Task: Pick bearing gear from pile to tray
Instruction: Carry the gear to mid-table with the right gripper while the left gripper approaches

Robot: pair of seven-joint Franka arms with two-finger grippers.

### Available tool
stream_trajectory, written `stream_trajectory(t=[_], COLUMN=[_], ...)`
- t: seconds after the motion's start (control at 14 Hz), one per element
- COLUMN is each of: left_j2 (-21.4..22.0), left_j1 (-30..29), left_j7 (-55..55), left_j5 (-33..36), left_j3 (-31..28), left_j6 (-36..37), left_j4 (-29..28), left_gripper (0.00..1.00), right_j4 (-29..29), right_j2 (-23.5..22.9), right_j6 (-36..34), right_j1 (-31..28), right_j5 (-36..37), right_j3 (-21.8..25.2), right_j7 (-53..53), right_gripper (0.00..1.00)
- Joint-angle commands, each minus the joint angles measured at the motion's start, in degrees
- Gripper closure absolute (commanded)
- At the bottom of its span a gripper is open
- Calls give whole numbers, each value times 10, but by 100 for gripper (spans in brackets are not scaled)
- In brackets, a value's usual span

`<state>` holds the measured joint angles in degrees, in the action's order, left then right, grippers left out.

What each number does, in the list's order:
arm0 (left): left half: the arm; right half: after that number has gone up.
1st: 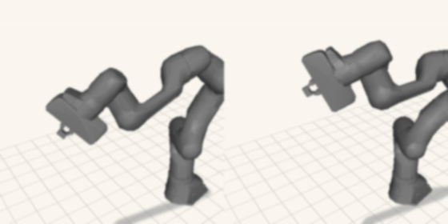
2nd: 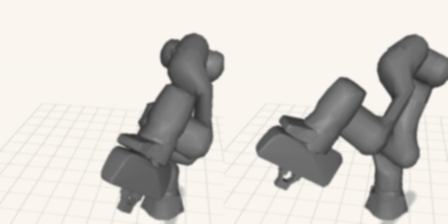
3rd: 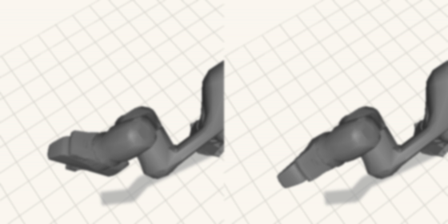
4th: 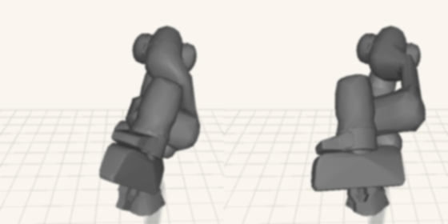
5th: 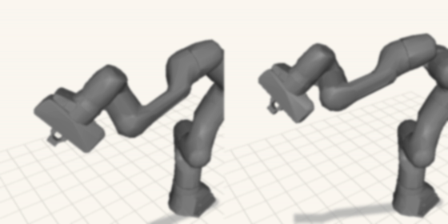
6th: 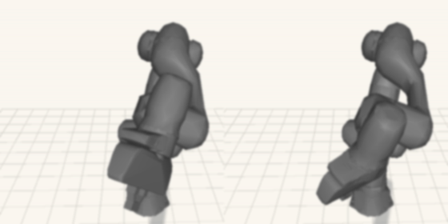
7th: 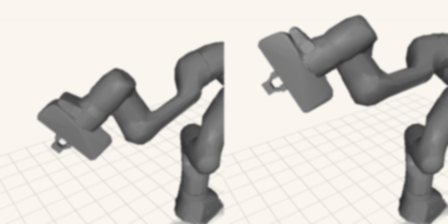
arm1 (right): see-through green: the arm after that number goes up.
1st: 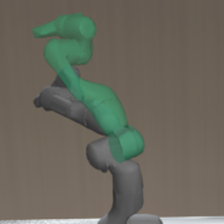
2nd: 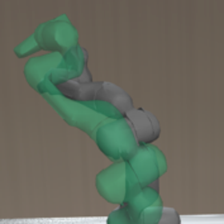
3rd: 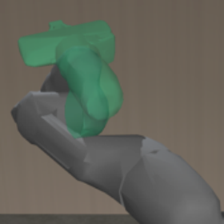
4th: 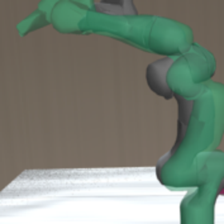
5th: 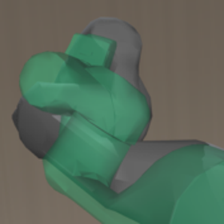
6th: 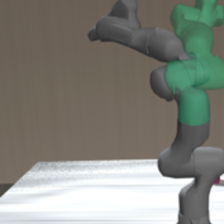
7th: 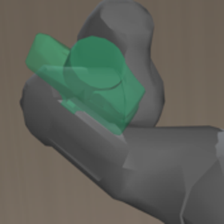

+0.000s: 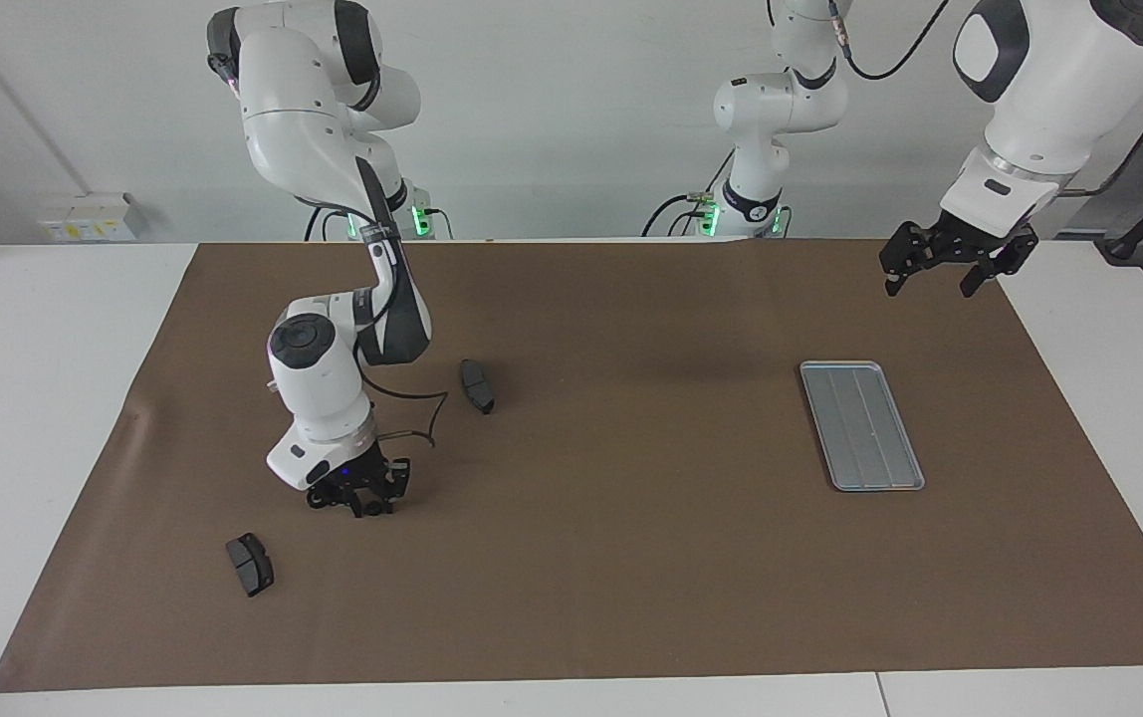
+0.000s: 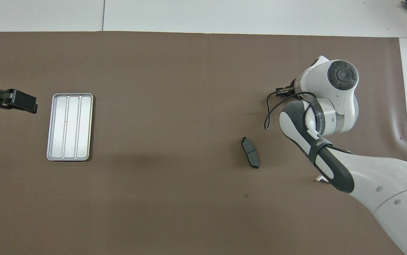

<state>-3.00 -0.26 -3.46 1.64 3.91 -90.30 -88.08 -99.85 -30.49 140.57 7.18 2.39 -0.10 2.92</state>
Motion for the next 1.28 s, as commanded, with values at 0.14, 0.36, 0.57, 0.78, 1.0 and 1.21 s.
stream_trajectory(t=[0.14,0.36,0.57,0.78,1.0,1.21], left_j2=[19,23,32,32,32,38], left_j1=[16,22,37,37,36,36], left_j7=[8,48,75,71,72,73], left_j5=[8,6,5,-29,-32,-36], left_j3=[-1,-1,-1,-1,-1,-1], left_j6=[-8,-30,-58,-59,-61,-84], left_j4=[-26,-41,-60,-61,-61,-78], left_gripper=[0,0,0,0,0,0], right_j4=[-1,8,25,27,32,42], right_j2=[-1,3,21,70,80,77], right_j6=[-2,-19,-62,-124,-124,-96], right_j1=[-7,-2,3,31,95,142], right_j5=[6,4,-1,-2,-4,-37], right_j3=[-2,-2,-2,-3,-3,-11], right_j7=[-5,-2,27,95,179,268], right_gripper=[100,100,100,100,100,100])
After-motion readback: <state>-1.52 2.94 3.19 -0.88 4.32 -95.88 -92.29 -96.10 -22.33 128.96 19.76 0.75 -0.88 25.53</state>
